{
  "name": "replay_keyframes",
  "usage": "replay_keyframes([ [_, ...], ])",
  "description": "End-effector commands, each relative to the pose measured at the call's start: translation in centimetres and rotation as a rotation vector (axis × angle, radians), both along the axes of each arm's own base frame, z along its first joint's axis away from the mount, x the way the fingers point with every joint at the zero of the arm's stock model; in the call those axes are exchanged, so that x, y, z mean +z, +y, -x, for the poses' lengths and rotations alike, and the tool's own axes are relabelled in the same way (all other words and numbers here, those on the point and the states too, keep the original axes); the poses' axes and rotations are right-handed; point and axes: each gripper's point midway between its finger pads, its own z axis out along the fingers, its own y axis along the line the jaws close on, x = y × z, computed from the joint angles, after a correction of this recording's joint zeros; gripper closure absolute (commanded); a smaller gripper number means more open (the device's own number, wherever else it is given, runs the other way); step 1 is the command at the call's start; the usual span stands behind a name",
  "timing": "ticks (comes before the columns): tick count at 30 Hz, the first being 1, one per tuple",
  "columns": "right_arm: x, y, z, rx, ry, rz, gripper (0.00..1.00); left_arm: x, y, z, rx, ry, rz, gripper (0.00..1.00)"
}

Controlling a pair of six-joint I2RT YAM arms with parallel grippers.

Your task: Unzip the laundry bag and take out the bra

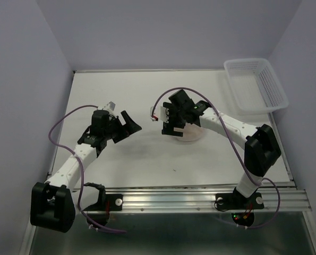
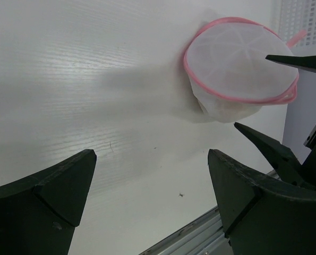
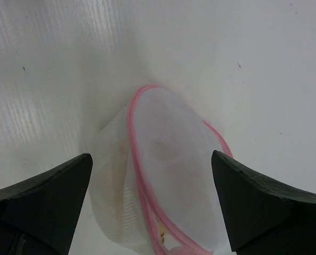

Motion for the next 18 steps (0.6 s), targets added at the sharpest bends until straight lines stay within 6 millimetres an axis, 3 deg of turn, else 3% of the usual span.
replay_keyframes([
  [1,3.0,1.8,-2.0,-0.014,-0.096,-0.072,0.01,0.7,0.6,0.0,0.018,-0.038,-0.007,0.01],
  [12,2.3,1.7,-3.9,-0.105,-0.127,-0.055,0.15,1.3,1.4,0.2,0.044,-0.071,-0.024,0.01],
  [15,2.0,1.6,-4.1,-0.117,-0.127,-0.046,0.30,1.4,1.5,0.2,0.049,-0.079,-0.023,0.01],
  [16,1.9,1.6,-4.1,-0.119,-0.127,-0.043,0.43,1.4,1.6,0.3,0.050,-0.081,-0.023,0.01],
  [18,1.9,1.6,-4.1,-0.119,-0.124,-0.046,0.57,1.5,1.6,0.2,0.055,-0.087,-0.024,0.01],
])
